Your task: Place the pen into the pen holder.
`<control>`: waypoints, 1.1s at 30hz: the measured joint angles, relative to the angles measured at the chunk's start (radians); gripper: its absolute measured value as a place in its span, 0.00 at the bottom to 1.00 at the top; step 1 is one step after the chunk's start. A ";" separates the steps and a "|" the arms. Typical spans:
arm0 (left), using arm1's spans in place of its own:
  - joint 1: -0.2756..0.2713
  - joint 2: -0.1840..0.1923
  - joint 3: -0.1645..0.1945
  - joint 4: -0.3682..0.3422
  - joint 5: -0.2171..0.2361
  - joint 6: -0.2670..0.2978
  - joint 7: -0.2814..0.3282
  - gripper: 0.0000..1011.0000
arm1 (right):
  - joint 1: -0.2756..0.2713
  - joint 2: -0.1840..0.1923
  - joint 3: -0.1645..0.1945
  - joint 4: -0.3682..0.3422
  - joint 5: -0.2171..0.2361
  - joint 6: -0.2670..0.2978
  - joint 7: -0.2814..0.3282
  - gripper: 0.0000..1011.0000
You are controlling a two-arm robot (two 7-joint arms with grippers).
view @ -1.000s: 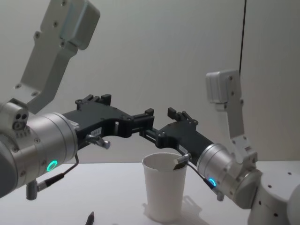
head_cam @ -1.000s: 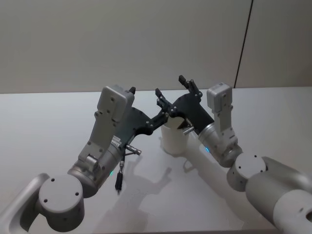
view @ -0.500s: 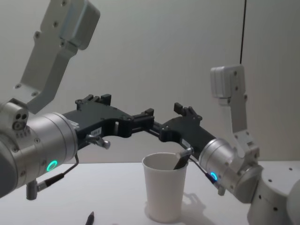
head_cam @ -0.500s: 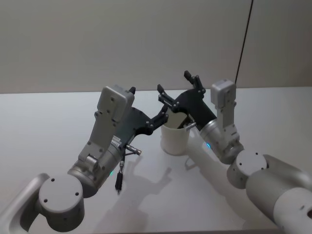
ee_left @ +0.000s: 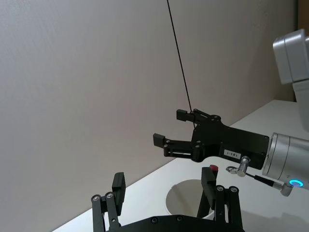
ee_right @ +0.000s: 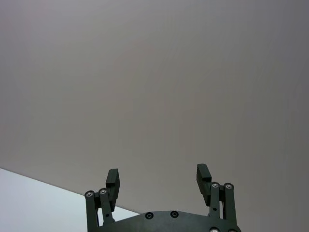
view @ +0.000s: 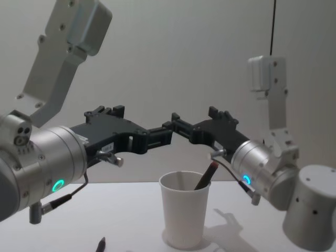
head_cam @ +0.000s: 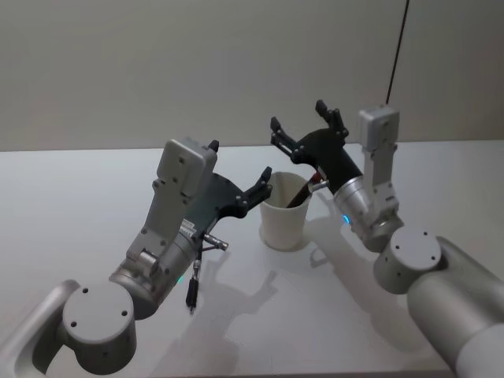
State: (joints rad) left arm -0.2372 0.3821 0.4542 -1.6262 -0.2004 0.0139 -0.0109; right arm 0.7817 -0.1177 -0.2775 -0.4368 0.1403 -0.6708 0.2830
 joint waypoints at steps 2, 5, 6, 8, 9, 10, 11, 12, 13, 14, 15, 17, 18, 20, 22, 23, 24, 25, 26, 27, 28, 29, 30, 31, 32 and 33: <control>0.000 0.000 0.000 0.000 0.000 0.000 0.000 0.99 | -0.034 0.011 0.002 -0.075 -0.003 0.053 -0.012 0.99; 0.000 0.000 0.000 0.000 0.000 0.000 0.000 0.99 | -0.090 0.030 0.006 -0.201 -0.007 0.139 -0.030 0.99; 0.000 0.000 0.000 0.000 0.000 0.000 0.000 0.99 | -0.100 0.034 0.007 -0.224 -0.008 0.156 -0.033 0.99; 0.000 0.000 0.000 0.000 0.000 0.000 0.000 0.99 | -0.133 0.045 0.011 -0.294 -0.010 0.202 -0.043 0.99; 0.000 0.000 0.000 0.000 0.000 0.000 0.000 0.99 | -0.133 0.045 0.011 -0.294 -0.010 0.202 -0.043 0.99; 0.000 0.000 0.000 0.000 0.000 0.000 0.000 0.99 | -0.152 0.052 0.013 -0.336 -0.011 0.230 -0.049 0.99; 0.000 0.000 0.000 0.000 0.000 0.000 0.000 0.99 | -0.162 0.056 0.014 -0.356 -0.011 0.248 -0.052 0.99; 0.000 0.000 0.000 0.000 0.000 0.000 0.000 0.99 | -0.183 0.065 0.017 -0.400 -0.011 0.278 -0.059 0.99; 0.000 0.000 0.000 0.000 0.000 0.000 0.000 0.99 | -0.191 0.068 0.019 -0.418 -0.012 0.290 -0.062 0.99; 0.000 0.000 0.000 0.000 0.000 0.000 0.000 0.99 | -0.210 0.075 0.021 -0.453 -0.011 0.314 -0.068 0.99; 0.000 0.000 0.000 0.000 0.000 0.000 0.000 0.99 | -0.210 0.075 0.021 -0.453 -0.011 0.314 -0.068 0.99; 0.000 0.000 0.000 0.000 0.000 0.000 0.000 0.99 | -0.246 0.091 0.028 -0.523 -0.011 0.356 -0.079 0.99; 0.000 0.000 0.000 0.000 0.000 0.000 0.000 0.99 | -0.254 0.095 0.030 -0.539 -0.010 0.369 -0.084 0.99; 0.000 0.000 0.000 0.000 0.000 0.000 0.000 0.99 | -0.280 0.107 0.035 -0.585 -0.007 0.396 -0.094 0.99; 0.000 0.000 0.000 0.000 0.000 0.000 0.000 0.99 | -0.296 0.114 0.039 -0.612 -0.004 0.415 -0.101 0.99; 0.000 0.000 0.000 0.000 0.000 0.000 0.000 0.99 | -0.303 0.117 0.041 -0.623 -0.002 0.423 -0.103 0.99; 0.000 0.000 0.000 0.000 0.000 0.000 0.000 0.99 | -0.313 0.121 0.043 -0.639 -0.001 0.430 -0.107 0.99; 0.000 0.000 0.000 0.000 0.000 0.000 0.000 0.99 | -0.321 0.125 0.045 -0.651 0.001 0.439 -0.111 0.99; 0.000 0.000 0.000 0.000 0.000 0.000 0.000 0.99 | -0.335 0.132 0.049 -0.674 0.004 0.452 -0.118 0.99; 0.000 0.000 0.000 0.000 0.000 0.000 0.000 0.99 | -0.344 0.136 0.052 -0.687 0.006 0.458 -0.122 0.99; 0.000 0.000 0.000 0.000 0.000 0.000 0.000 0.99 | -0.349 0.139 0.054 -0.694 0.008 0.464 -0.125 0.99; 0.000 0.000 0.000 0.000 0.000 0.000 0.000 0.99 | -0.365 0.146 0.058 -0.717 0.013 0.476 -0.132 0.99; 0.000 0.000 0.000 0.000 0.000 0.000 0.000 0.99 | -0.371 0.149 0.060 -0.727 0.015 0.481 -0.136 0.99; 0.000 0.000 0.000 0.000 0.000 0.000 0.000 0.99 | -0.380 0.153 0.063 -0.739 0.017 0.486 -0.140 0.99; 0.000 0.000 0.000 0.000 0.000 0.000 0.000 0.99 | -0.391 0.159 0.067 -0.754 0.021 0.496 -0.146 0.99; 0.000 0.000 0.000 0.000 0.000 0.000 0.000 0.99 | -0.399 0.163 0.069 -0.766 0.024 0.500 -0.149 0.99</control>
State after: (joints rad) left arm -0.2372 0.3821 0.4542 -1.6262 -0.2004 0.0138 -0.0109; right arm 0.3824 0.0450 -0.2081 -1.2027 0.1639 -0.1708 0.1337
